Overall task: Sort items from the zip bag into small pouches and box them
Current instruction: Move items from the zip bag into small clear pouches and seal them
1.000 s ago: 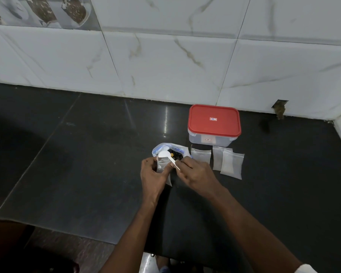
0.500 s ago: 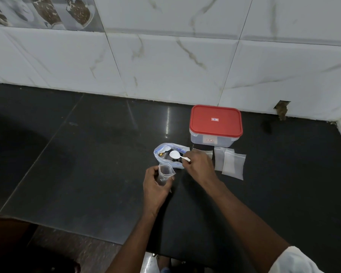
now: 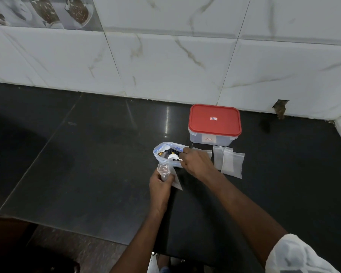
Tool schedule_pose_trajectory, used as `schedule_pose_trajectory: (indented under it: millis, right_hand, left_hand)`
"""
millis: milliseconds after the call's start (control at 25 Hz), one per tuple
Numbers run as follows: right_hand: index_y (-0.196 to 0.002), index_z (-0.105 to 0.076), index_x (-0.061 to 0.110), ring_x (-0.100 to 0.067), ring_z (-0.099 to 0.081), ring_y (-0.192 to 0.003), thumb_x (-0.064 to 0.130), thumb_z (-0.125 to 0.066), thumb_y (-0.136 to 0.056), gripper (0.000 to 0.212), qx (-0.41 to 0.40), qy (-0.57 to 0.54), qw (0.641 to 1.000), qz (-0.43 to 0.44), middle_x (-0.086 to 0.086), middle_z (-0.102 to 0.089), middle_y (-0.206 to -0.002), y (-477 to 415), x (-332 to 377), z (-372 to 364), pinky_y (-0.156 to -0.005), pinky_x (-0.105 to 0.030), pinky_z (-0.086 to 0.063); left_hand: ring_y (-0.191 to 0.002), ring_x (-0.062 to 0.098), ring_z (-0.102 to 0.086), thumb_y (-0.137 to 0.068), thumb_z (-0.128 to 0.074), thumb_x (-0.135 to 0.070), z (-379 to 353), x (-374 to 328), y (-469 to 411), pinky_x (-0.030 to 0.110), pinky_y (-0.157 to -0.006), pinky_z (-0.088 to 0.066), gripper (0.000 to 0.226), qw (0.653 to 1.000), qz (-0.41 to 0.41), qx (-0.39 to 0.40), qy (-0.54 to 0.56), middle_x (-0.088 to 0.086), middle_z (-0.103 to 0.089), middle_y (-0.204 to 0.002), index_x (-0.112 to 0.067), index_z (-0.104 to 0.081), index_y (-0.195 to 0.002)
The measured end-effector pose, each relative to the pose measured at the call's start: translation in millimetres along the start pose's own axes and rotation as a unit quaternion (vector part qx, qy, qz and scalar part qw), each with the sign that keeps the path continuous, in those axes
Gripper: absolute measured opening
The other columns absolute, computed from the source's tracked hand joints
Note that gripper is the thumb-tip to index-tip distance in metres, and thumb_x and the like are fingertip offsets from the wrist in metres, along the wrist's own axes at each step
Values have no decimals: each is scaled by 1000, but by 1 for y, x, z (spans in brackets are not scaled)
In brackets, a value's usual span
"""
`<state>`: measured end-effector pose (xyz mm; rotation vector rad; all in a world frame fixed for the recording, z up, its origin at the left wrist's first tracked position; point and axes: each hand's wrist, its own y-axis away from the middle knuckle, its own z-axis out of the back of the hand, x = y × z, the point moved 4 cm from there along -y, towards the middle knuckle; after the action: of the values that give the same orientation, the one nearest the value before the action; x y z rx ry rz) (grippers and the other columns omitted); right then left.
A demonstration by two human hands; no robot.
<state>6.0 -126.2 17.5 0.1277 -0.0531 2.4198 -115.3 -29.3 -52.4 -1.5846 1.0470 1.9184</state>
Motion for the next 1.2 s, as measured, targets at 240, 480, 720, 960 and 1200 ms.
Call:
schedule_pose_trajectory:
  millis: [240, 480, 720, 960, 1200]
  right_hand:
    - [-87, -80, 12, -20, -65, -70, 16, -70, -76, 15, 18, -269, 945, -183, -8, -74, -81, -8, -18, -2, -61, -29, -50]
    - [-74, -73, 0, -15, -50, -40, 4, -73, -77, 4, -1, -513, 788, -339, -11, -65, -59, -1, -28, -16, -40, -24, -41]
    - [-68, -69, 3, -11, -39, -35, 1, -69, -77, 10, -52, -581, 727, -361, -10, -57, -53, 9, -35, -11, -39, -20, -31]
    - [-75, -78, 8, -4, -56, -45, 8, -71, -76, 7, -110, -438, 836, -310, 2, -67, -58, 8, -37, -2, -49, -24, -44]
    - [-60, -59, 7, -21, -51, -54, 12, -61, -79, 20, -108, -262, 943, -172, -5, -58, -59, 3, -19, -21, -52, -31, -39]
  left_hand:
    - [-87, 15, -72, -90, -67, 0, -8, -5, 5, 25, -75, -57, 21, 998, 7, 15, 61, 9, -77, -99, -13, -72, -106]
    - [-87, 15, -72, -86, -67, 3, -10, -7, 4, 26, -75, -56, 27, 998, -1, 54, 22, 6, -77, -97, -14, -75, -106]
    - [-89, 16, -75, -68, -79, -30, 0, -3, -8, 41, -84, -61, 37, 998, 15, 19, -50, 1, -77, -100, -22, -73, -103]
    - [-89, 7, -73, -75, -84, -23, -2, -13, -15, 35, -84, -60, 33, 994, 7, 35, -99, -6, -76, -100, -24, -71, -105]
    - [-93, 9, -72, -79, -82, -17, 4, -10, -11, 32, -84, -59, 31, 997, 4, 3, -79, -5, -73, -107, -28, -69, -104]
